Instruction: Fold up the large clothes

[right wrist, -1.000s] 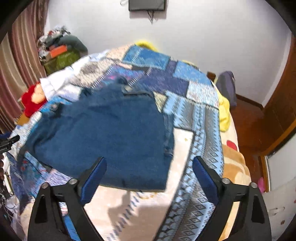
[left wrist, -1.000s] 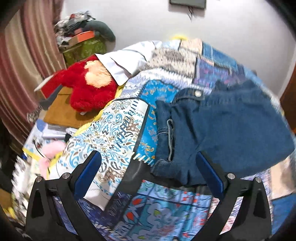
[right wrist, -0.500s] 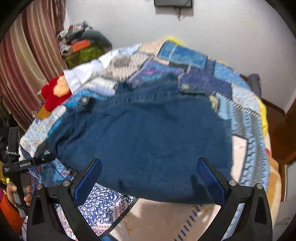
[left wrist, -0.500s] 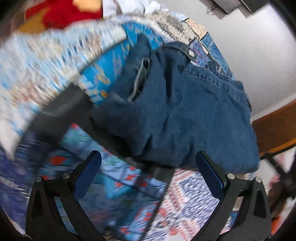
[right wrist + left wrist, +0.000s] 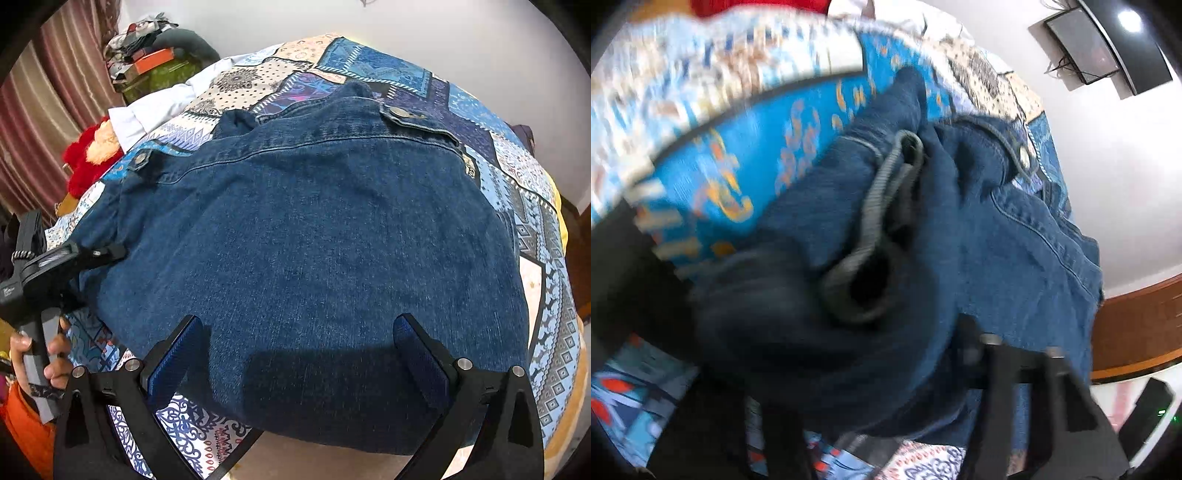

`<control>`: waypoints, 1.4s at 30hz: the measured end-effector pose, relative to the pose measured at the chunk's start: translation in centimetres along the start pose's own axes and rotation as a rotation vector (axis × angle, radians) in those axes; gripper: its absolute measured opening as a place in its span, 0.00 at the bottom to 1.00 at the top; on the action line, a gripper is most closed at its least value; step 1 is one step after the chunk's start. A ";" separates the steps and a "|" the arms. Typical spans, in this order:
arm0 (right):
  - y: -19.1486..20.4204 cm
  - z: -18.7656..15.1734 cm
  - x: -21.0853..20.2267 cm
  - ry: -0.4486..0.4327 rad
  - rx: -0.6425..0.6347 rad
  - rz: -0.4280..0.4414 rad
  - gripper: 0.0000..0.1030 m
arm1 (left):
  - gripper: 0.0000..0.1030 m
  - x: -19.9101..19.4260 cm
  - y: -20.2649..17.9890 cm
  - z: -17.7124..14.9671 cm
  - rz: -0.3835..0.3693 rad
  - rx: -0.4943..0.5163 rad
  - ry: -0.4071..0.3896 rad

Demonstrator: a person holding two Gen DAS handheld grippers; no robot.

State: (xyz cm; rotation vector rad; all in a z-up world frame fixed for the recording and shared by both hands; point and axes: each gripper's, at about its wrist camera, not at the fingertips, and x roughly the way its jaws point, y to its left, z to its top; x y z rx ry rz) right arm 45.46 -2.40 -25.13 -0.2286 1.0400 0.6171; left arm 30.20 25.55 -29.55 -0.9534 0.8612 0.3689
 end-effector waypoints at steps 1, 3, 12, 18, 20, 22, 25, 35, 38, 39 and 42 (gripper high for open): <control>0.1 0.1 -0.1 0.004 -0.007 0.012 1.00 | 0.32 -0.5 -0.2 0.1 -0.007 0.006 -0.018; 0.4 0.5 -0.3 0.008 -0.018 0.045 1.00 | 0.27 -1.8 -1.0 0.6 -0.036 0.033 -0.049; 4.5 3.0 0.4 -0.023 -0.013 0.136 1.00 | 0.23 -7.7 -8.6 2.3 0.001 0.316 -0.231; 9.0 1.9 5.8 0.055 -0.110 0.079 1.00 | 0.23 -9.6 -10.7 0.8 0.038 0.425 -0.262; 9.7 2.1 5.8 0.083 -0.156 0.075 1.00 | 0.23 -9.6 -12.0 0.3 0.041 0.459 -0.276; 8.6 2.4 5.0 0.107 -0.134 0.142 1.00 | 0.22 -10.2 -13.3 -0.1 0.020 0.487 -0.288; 4.2 2.4 2.1 0.084 0.037 0.241 1.00 | 0.21 -10.7 -17.2 -1.1 -0.009 0.558 -0.311; -12.9 -3.4 -9.7 -0.081 0.431 0.167 1.00 | 0.21 -8.2 -31.0 -12.0 -0.136 0.908 -0.266; -15.2 -5.3 -12.5 -0.114 0.441 0.089 1.00 | 0.21 -4.8 -32.1 -17.1 -0.115 1.055 -0.135; -16.0 -6.0 -13.2 -0.119 0.445 0.079 1.00 | 0.21 -3.6 -31.9 -18.8 -0.098 1.111 -0.092; -17.4 -8.3 -14.9 -0.124 0.463 0.070 1.00 | 0.21 -1.1 -30.1 -22.1 -0.027 1.208 0.022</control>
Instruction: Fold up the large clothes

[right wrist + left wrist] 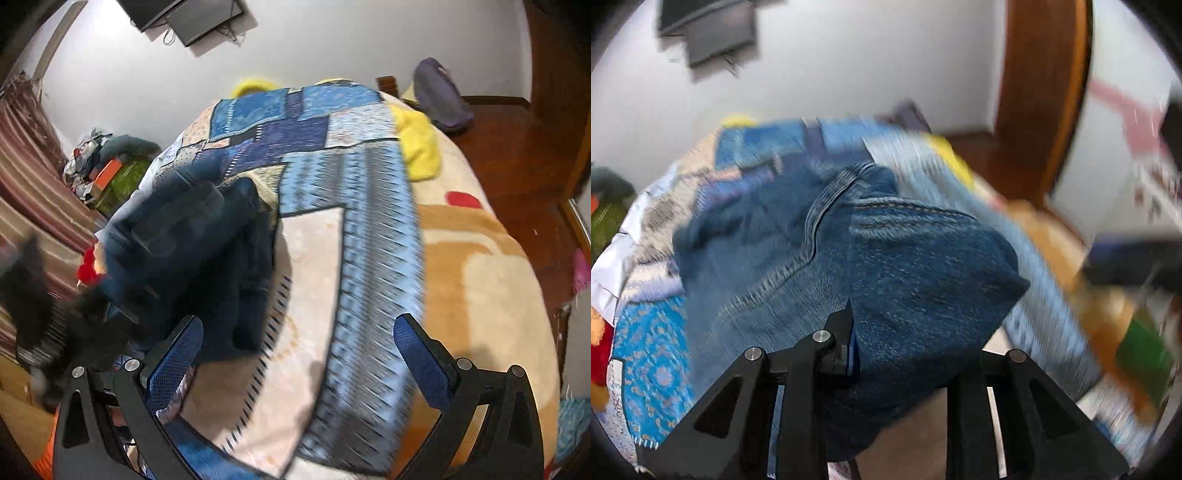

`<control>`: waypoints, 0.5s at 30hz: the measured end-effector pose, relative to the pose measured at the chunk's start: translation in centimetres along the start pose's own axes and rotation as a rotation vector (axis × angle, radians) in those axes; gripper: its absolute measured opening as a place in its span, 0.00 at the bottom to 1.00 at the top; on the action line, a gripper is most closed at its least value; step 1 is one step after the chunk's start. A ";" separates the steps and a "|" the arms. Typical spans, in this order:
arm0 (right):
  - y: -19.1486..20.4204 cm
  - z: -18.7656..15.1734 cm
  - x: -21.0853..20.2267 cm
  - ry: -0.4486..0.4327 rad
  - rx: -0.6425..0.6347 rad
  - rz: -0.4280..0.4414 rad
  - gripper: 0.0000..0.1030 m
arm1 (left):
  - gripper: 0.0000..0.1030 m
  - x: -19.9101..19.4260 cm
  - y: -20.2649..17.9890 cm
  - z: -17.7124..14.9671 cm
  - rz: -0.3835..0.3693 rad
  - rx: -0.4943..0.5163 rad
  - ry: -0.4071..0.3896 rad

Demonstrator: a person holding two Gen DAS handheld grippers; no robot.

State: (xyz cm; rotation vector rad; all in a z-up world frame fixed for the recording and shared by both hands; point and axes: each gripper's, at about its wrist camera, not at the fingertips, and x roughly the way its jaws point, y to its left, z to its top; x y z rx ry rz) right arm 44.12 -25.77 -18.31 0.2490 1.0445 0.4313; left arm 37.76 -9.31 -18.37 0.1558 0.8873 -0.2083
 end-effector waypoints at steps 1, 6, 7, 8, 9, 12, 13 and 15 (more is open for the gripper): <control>-0.4 -0.3 -0.5 -0.001 0.001 -0.006 1.00 | 0.22 0.3 -0.4 -0.6 0.003 0.017 0.021; -0.4 -1.5 -1.7 -0.002 -0.023 -0.013 1.00 | 0.28 -1.6 -0.3 -2.1 0.022 0.069 0.066; -0.1 -1.6 -1.7 -0.002 -0.028 -0.009 1.00 | 0.29 -2.0 0.0 -2.2 0.018 0.070 0.080; 0.5 -1.5 -1.8 -0.003 -0.034 -0.003 1.00 | 0.31 -2.4 0.7 -2.1 0.012 0.063 0.096; 0.8 -1.7 -2.0 -0.007 -0.039 0.005 1.00 | 0.32 -2.8 1.0 -2.1 0.008 0.055 0.109; 2.6 -1.6 -2.3 -0.021 -0.061 0.045 1.00 | 0.41 -4.4 2.7 -2.3 -0.045 0.008 0.129; 3.6 -1.3 -2.3 -0.028 -0.074 0.060 1.00 | 0.43 -5.3 3.0 -2.7 -0.077 -0.005 0.127; 5.3 -0.9 -2.2 -0.040 -0.102 0.087 1.00 | 0.74 -7.1 4.2 -3.0 -0.145 -0.038 0.116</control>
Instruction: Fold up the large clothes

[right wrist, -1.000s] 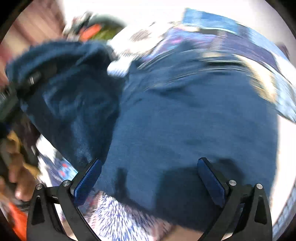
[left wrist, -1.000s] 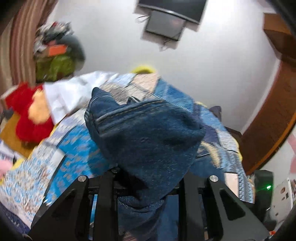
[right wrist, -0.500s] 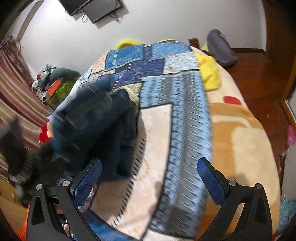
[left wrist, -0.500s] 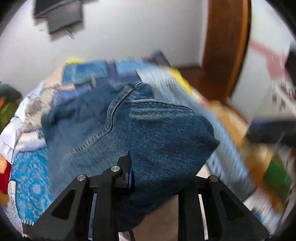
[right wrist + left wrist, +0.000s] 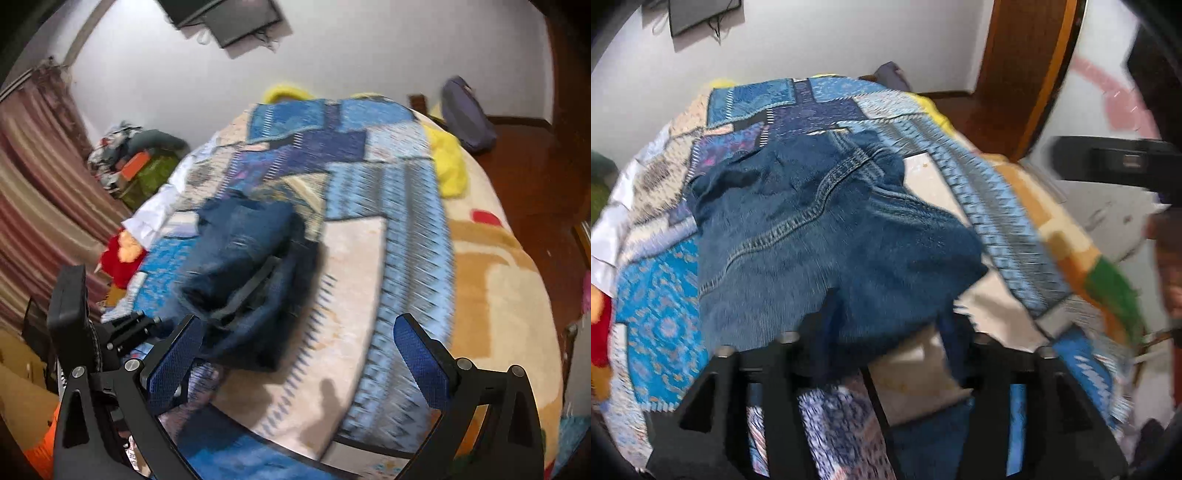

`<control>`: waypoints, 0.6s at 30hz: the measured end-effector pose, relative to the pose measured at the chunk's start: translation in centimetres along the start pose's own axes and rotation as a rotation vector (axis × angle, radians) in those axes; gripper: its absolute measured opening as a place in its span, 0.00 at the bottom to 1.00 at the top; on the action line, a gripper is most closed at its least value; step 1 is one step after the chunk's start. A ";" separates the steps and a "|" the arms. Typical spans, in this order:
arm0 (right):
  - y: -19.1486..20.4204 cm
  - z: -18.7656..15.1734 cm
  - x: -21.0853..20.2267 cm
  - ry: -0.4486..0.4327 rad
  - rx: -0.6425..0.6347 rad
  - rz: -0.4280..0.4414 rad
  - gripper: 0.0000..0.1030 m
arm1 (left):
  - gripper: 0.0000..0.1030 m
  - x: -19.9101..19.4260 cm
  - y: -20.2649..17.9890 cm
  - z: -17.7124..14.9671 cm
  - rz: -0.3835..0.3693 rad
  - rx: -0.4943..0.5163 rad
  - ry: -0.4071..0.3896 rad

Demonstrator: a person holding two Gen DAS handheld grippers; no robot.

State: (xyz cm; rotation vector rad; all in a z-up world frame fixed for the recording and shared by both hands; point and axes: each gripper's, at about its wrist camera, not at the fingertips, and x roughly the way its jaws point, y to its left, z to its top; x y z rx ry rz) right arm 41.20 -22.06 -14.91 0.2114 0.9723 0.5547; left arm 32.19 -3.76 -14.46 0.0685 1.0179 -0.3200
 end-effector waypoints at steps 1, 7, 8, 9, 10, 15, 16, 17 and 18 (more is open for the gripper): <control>1.0 0.3 0.2 -0.006 -0.018 0.017 1.00 | 0.86 -0.8 0.4 -0.1 -0.004 -0.018 -0.008; 6.1 1.3 3.2 0.014 -0.095 0.087 1.00 | 0.97 -5.4 5.4 -1.0 0.076 -0.112 -0.133; 6.8 1.2 4.2 0.031 -0.103 0.088 1.00 | 0.98 -5.5 6.5 -1.1 0.126 -0.130 -0.145; 7.2 1.1 5.1 0.046 -0.111 0.088 1.00 | 0.98 -5.5 7.4 -1.3 0.157 -0.150 -0.147; 7.5 0.9 6.5 0.072 -0.119 0.084 1.00 | 0.98 -4.9 8.7 -1.6 0.177 -0.180 -0.138; 6.4 -0.7 12.2 0.205 -0.091 0.013 1.00 | 0.99 1.5 12.9 -3.5 0.177 -0.287 0.038; 5.5 -1.1 13.0 0.224 -0.076 -0.006 1.00 | 1.00 2.4 13.2 -4.2 0.158 -0.297 0.045; 4.4 -1.5 13.6 0.243 -0.054 -0.019 1.00 | 1.00 2.7 13.5 -4.8 0.125 -0.309 0.040; 3.5 -1.7 14.0 0.257 -0.037 -0.002 1.00 | 1.00 3.3 13.8 -5.4 0.083 -0.323 0.036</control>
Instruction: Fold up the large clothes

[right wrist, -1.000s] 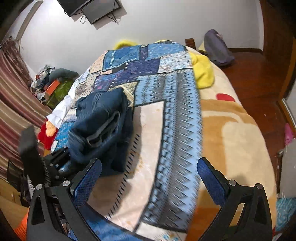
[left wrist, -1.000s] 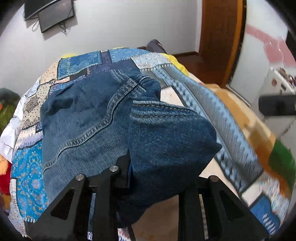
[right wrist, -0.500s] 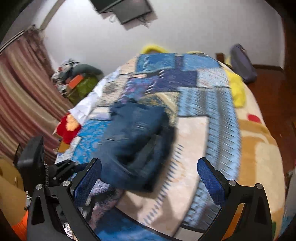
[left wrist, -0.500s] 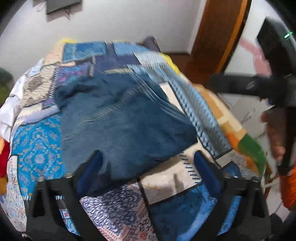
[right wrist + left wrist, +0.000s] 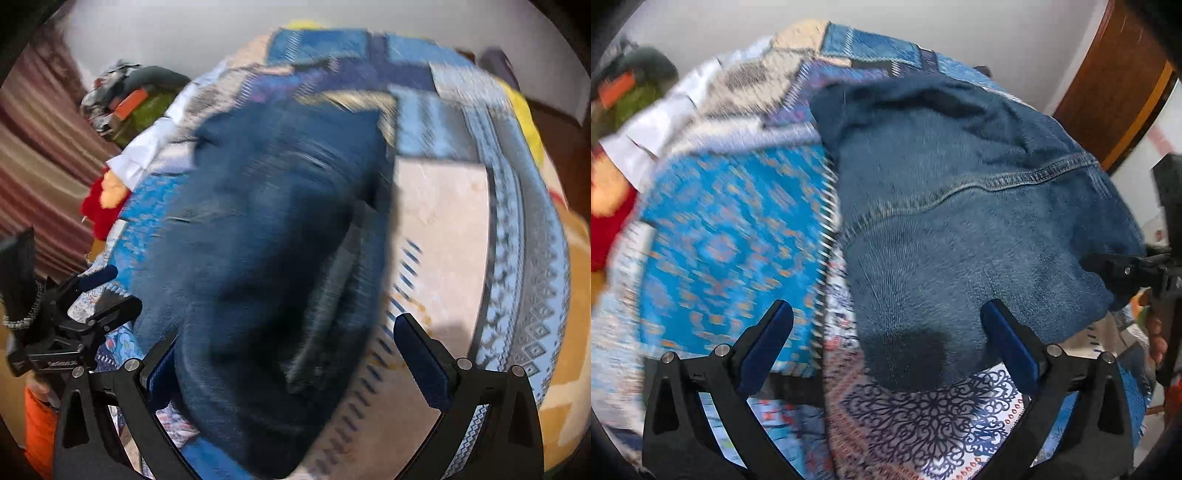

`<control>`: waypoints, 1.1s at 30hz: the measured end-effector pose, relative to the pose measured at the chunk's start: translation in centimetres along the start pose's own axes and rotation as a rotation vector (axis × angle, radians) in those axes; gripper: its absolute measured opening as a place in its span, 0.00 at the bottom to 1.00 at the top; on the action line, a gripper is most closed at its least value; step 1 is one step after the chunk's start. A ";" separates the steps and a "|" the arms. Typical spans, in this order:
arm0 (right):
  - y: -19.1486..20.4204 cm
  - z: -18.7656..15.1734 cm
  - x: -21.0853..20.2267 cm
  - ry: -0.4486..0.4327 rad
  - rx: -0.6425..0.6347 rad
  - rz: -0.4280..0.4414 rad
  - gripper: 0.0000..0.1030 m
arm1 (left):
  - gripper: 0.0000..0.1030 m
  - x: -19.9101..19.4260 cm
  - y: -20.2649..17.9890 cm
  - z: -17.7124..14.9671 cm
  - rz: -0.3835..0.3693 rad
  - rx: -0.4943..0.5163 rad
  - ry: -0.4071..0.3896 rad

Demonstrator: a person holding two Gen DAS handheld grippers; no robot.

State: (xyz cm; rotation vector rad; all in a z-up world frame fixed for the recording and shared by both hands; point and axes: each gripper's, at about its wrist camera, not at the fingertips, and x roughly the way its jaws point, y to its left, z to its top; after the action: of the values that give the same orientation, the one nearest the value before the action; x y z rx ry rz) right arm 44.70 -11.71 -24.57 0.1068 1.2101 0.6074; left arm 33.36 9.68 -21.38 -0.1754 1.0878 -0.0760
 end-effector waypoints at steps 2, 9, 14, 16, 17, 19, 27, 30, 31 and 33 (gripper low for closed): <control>-2.1 -0.7 0.4 0.027 0.039 0.042 1.00 | 1.00 0.3 0.4 -0.5 -0.035 -0.007 0.000; -3.4 -2.0 -2.4 -0.007 -0.035 -0.016 1.00 | 1.00 -1.6 -0.1 -1.1 0.004 0.077 -0.007; -1.6 -1.4 -5.7 -0.061 -0.139 -0.108 1.00 | 1.00 -4.2 0.4 1.1 0.117 0.159 -0.076; -0.9 -0.4 -6.9 -0.096 -0.157 -0.114 1.00 | 1.00 -4.6 0.7 2.8 0.122 0.163 -0.098; -0.6 0.4 -7.4 -0.118 -0.157 -0.104 1.00 | 1.00 -4.5 0.8 3.9 0.119 0.158 -0.106; 0.0 2.1 -7.7 -0.147 -0.144 -0.064 1.00 | 1.00 -3.8 1.2 6.2 0.101 0.140 -0.115; 0.8 8.9 -1.9 -0.104 -0.088 0.015 1.00 | 1.00 4.5 1.1 14.7 0.009 0.010 -0.031; -1.4 10.2 0.9 -0.052 -0.015 0.005 1.00 | 1.00 6.7 1.4 16.2 0.034 -0.035 -0.017; -2.7 10.4 1.6 -0.035 0.021 0.020 1.00 | 1.00 7.1 1.7 16.4 0.044 -0.044 -0.017; -4.5 10.4 2.2 -0.013 0.060 0.051 1.00 | 1.00 7.5 2.4 16.6 0.064 -0.052 -0.018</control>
State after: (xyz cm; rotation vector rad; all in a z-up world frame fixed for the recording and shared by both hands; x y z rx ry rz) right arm 56.27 -11.98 -24.33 0.1927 1.2165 0.6144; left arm 51.46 12.62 -20.88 -0.1871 1.0771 0.0111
